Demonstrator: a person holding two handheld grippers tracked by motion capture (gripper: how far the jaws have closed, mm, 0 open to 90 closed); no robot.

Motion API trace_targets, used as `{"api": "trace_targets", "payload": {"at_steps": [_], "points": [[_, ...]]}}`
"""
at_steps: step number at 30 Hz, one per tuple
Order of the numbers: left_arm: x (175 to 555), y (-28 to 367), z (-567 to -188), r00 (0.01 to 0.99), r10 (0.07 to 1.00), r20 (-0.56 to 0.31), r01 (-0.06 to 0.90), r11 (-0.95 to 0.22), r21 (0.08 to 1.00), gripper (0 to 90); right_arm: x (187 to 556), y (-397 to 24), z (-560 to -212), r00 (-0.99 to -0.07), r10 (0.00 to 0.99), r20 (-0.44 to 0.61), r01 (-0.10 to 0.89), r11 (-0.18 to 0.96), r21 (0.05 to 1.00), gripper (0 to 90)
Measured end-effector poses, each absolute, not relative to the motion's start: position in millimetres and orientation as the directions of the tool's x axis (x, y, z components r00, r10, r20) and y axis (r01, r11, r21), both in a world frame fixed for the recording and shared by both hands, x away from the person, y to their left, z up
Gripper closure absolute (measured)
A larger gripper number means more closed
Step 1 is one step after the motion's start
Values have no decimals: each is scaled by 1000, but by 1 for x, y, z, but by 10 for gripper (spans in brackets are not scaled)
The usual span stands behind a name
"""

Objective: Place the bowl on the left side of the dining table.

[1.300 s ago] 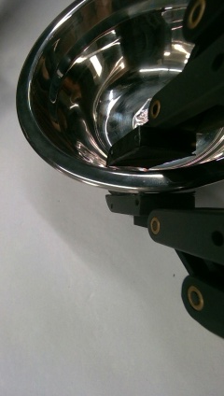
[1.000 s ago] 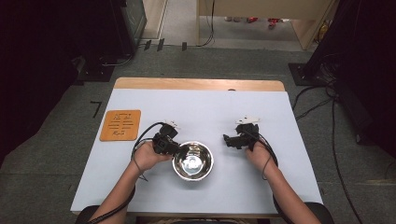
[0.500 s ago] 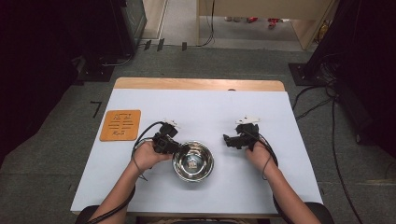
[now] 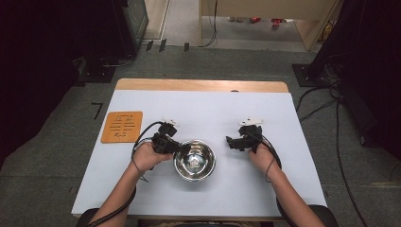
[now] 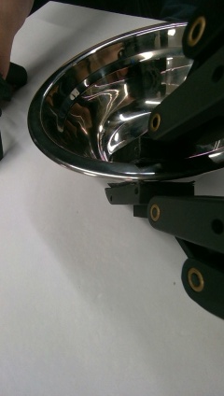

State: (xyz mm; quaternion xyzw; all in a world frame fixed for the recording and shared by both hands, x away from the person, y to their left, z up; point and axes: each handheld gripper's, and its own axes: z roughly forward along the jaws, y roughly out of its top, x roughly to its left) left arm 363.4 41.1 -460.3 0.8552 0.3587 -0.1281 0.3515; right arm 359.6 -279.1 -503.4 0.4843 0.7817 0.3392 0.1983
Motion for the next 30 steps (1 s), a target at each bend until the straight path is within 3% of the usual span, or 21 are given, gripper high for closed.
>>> {"api": "trace_targets", "payload": {"at_steps": [30], "points": [[372,58,-458,657,577,-485,750,-436,497,848,360,-279,-503,-452,892,19,623,300,723,75]]}}
